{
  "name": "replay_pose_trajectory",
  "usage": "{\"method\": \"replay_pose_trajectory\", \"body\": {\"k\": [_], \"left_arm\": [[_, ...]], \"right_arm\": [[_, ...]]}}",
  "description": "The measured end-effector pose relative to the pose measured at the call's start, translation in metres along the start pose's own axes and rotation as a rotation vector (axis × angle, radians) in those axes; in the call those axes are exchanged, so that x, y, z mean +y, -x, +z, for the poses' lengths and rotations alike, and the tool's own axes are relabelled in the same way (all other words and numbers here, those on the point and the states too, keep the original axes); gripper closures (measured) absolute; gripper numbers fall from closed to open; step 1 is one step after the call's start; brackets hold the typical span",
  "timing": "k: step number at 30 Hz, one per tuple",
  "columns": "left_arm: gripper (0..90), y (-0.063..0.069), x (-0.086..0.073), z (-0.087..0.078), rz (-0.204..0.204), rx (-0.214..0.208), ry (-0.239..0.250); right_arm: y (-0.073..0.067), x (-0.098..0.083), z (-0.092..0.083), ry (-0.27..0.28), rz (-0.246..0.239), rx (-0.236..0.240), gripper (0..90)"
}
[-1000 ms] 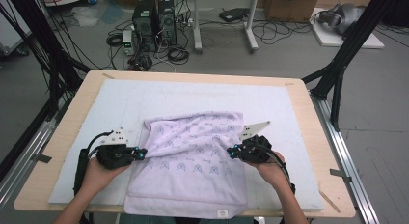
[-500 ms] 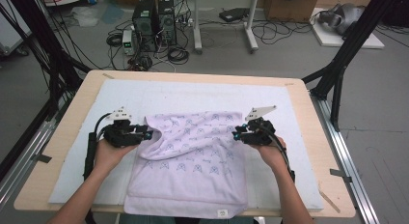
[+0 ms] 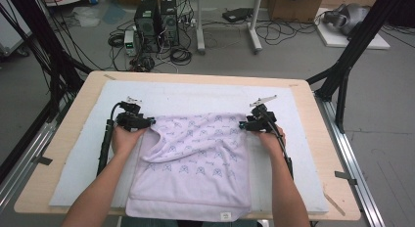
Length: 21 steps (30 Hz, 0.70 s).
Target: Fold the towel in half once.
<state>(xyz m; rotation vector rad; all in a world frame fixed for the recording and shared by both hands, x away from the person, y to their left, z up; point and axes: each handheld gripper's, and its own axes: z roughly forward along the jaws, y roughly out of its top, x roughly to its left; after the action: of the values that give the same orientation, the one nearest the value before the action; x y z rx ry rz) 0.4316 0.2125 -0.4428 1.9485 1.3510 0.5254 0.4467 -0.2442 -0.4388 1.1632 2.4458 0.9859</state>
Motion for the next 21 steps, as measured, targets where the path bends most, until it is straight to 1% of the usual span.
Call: {"method": "replay_pose_trajectory", "body": {"k": [1, 2, 3, 5, 6, 7, 8, 9, 10, 11, 14, 15, 16, 17, 18, 19, 20, 21], "left_arm": [[54.8, 0.0, 0.001, 0.0, 0.028, -0.027, 0.004], [75.1, 0.001, 0.002, 0.001, 0.045, -0.068, 0.001], [81.9, 0.004, 0.005, 0.002, 0.06, -0.055, -0.001], [85.0, 0.008, 0.009, 0.004, 0.102, -0.039, -0.007], [85.5, 0.008, 0.012, 0.003, 0.099, -0.033, 0.005], [85.9, 0.006, 0.016, 0.002, 0.079, -0.035, 0.028], [86.1, 0.005, 0.022, 0.0, 0.072, -0.038, 0.037], [86.0, 0.005, 0.03, -0.003, 0.085, -0.034, 0.048], [86.1, 0.005, 0.038, -0.007, 0.091, -0.037, 0.07], [86.0, 0.006, 0.048, -0.01, 0.093, -0.043, 0.089], [86.1, 0.009, 0.08, -0.022, 0.118, -0.035, 0.152], [86.0, 0.008, 0.09, -0.024, 0.125, -0.028, 0.167], [85.5, 0.006, 0.097, -0.025, 0.132, -0.007, 0.168], [83.0, 0.003, 0.102, -0.025, 0.122, 0.021, 0.16], [73.5, -0.001, 0.104, -0.024, 0.102, 0.044, 0.154], [64.1, -0.005, 0.102, -0.024, 0.092, 0.044, 0.138], [62.2, -0.006, 0.1, -0.023, 0.091, 0.041, 0.126], [61.7, -0.007, 0.094, -0.023, 0.107, 0.037, 0.117]], "right_arm": [[0.001, 0.0, 0.002, 0.017, 0.01, 0.012, 59.2], [0.001, 0.001, 0.003, 0.022, 0.018, 0.035, 74.6], [0.001, 0.002, 0.003, 0.022, 0.016, 0.085, 81.8], [-0.003, 0.007, 0.003, -0.005, -0.023, 0.052, 83.5], [-0.003, 0.011, 0.002, -0.015, -0.036, 0.024, 84.2], [-0.002, 0.015, -0.001, -0.007, -0.045, 0.003, 85.3], [-0.001, 0.02, -0.005, 0.003, -0.044, -0.012, 86.7], [0.0, 0.026, -0.011, 0.014, -0.053, -0.052, 86.8], [0.003, 0.032, -0.019, 0.032, -0.06, -0.074, 86.8], [0.006, 0.039, -0.026, 0.043, -0.055, -0.077, 86.8], [0.014, 0.063, -0.046, 0.051, -0.099, -0.13, 86.8], [0.016, 0.07, -0.052, 0.053, -0.103, -0.147, 86.8], [0.018, 0.077, -0.058, 0.073, -0.114, -0.161, 86.7], [0.02, 0.082, -0.062, 0.091, -0.11, -0.167, 84.9], [0.022, 0.086, -0.063, 0.105, -0.096, -0.157, 77.8], [0.023, 0.087, -0.061, 0.114, -0.088, -0.161, 68.9], [0.023, 0.086, -0.057, 0.108, -0.072, -0.148, 65.2], [0.023, 0.084, -0.053, 0.099, -0.059, -0.13, 61.8]]}}
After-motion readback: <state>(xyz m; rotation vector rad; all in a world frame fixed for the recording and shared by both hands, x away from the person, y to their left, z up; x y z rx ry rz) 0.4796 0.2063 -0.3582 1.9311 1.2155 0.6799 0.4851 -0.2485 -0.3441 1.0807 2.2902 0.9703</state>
